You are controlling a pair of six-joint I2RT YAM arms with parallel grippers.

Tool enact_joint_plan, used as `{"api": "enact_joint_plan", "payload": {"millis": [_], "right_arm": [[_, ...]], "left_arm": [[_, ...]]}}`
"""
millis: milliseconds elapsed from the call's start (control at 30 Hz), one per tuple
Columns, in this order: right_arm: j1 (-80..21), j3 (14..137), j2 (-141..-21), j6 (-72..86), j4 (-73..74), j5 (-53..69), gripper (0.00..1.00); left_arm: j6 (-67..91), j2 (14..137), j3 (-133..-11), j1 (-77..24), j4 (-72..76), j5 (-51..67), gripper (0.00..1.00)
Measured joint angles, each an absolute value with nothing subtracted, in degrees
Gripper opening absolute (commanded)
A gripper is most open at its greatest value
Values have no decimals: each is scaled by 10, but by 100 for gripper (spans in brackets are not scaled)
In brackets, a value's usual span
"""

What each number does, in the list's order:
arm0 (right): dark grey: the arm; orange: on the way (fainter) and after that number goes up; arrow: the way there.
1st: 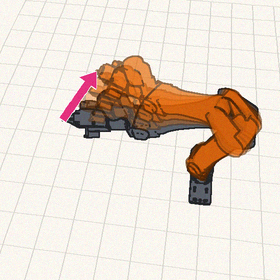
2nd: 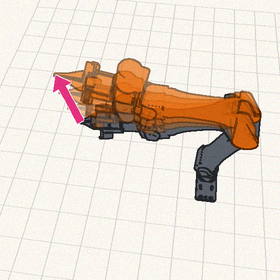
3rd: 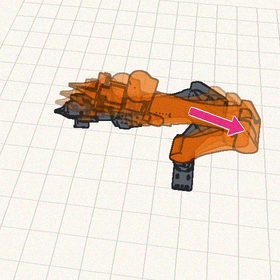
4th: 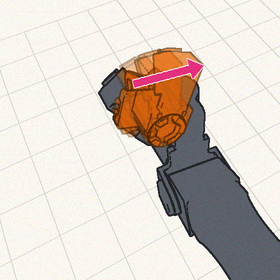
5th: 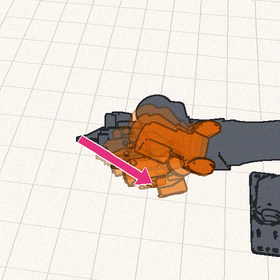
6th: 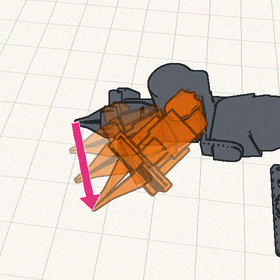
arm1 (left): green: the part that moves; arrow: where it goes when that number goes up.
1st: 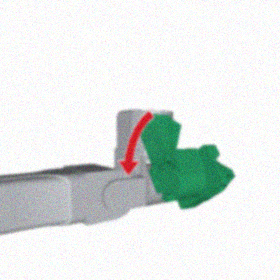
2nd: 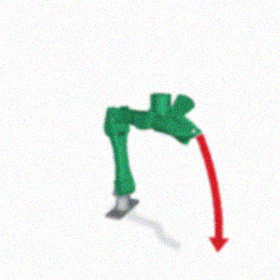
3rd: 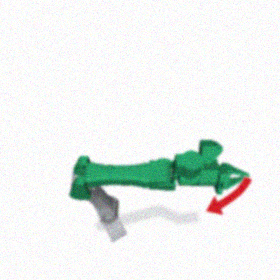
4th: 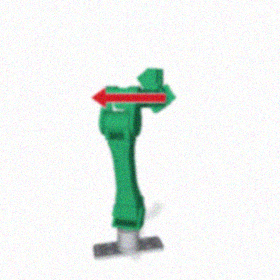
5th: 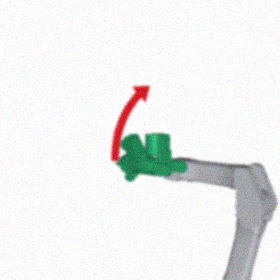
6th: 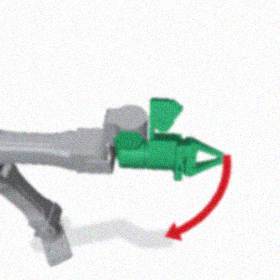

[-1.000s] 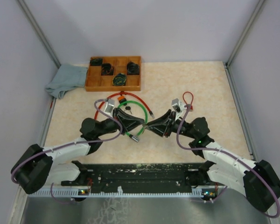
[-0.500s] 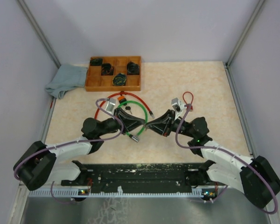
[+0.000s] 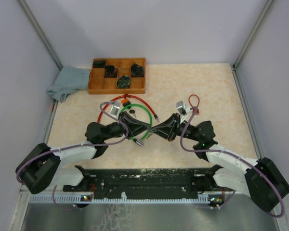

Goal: Unlock with the key

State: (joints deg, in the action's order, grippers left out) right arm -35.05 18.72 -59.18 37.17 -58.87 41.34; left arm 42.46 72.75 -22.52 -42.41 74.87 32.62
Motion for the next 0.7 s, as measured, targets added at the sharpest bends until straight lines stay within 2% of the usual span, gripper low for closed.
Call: {"api": "enact_joint_plan", "payload": {"millis": [200, 300, 467, 700], "right_arm": [[-350, 183, -587, 365, -578, 410, 0], [-350, 179, -570, 352, -545, 397, 0], [-350, 175, -540, 323, -480, 363, 0], [-350, 172, -536, 295, -427, 325, 0]], "left_arm": [[418, 707, -225, -428, 707, 306, 43], [408, 672, -227, -428, 628, 273, 56], [398, 619, -273, -428, 408, 192, 64], [426, 620, -357, -428, 93, 94, 66]]}}
